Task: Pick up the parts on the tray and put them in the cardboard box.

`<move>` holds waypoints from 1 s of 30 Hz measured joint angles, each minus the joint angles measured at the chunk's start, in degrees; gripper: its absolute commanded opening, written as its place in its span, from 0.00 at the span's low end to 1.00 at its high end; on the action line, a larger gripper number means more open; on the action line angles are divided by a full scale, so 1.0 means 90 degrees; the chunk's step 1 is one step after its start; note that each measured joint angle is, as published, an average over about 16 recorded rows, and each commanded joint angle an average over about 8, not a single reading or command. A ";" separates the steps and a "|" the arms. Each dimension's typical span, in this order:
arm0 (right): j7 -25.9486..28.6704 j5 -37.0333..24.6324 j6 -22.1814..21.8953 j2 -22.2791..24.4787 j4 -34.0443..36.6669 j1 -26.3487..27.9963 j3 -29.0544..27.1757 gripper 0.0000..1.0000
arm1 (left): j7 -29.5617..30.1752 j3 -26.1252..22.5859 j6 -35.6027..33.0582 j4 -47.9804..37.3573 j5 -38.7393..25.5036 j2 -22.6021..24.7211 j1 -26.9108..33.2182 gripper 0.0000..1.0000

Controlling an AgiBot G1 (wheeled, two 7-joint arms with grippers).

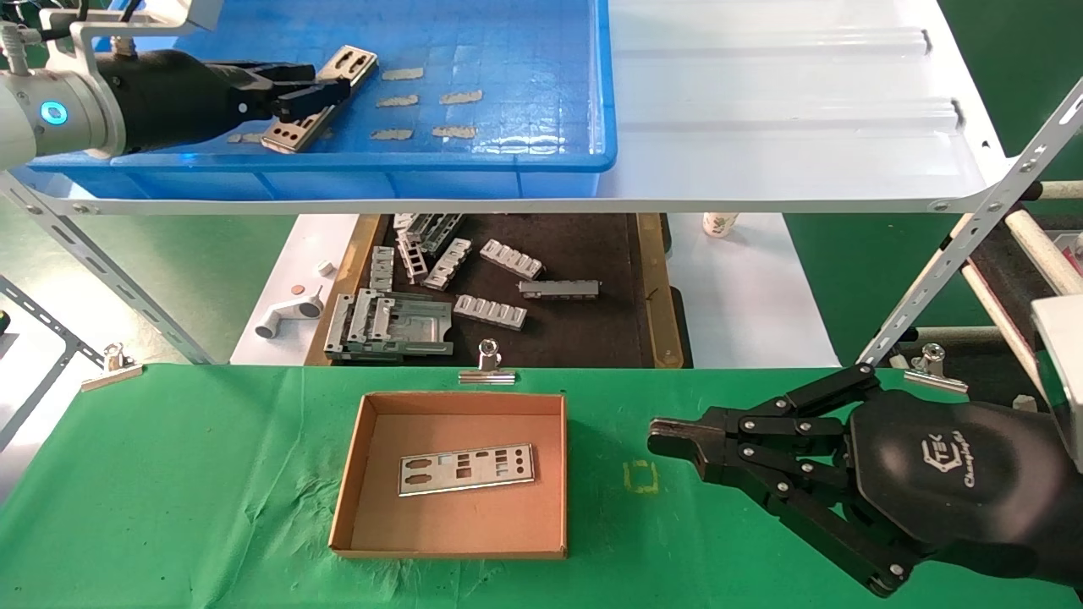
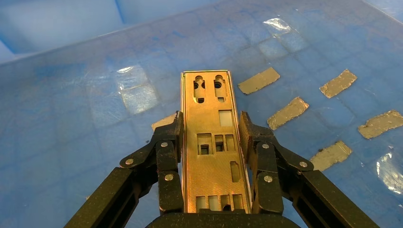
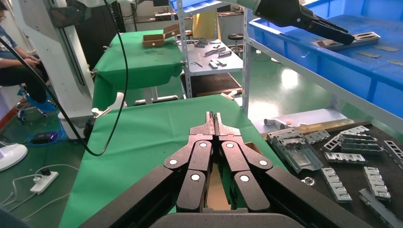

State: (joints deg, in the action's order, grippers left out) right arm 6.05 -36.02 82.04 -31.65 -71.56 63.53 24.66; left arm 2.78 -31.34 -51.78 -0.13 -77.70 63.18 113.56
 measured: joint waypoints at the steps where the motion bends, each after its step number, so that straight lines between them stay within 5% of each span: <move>1: 0.0000 0.0000 0.0000 0.0000 0.0000 0.0000 0.0000 0.00 | -0.0004 0.0000 0.0002 0.0006 0.0000 -0.0002 0.0005 0.00; 16: 0.0000 0.0000 0.0000 0.0000 0.0000 0.0000 0.0000 0.00 | -0.0195 0.0072 -0.0517 0.0231 0.0108 -0.0214 0.0268 0.00; 30: 0.0000 0.0000 0.0000 0.0000 0.0000 0.0000 0.0000 0.00 | -0.1014 0.0142 -0.3420 0.0922 0.0385 -0.0856 0.0623 0.00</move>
State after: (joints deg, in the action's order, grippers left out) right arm 6.05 -36.02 82.03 -31.65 -71.56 63.53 24.66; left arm -6.34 -30.06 -82.56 8.17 -74.23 55.48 119.17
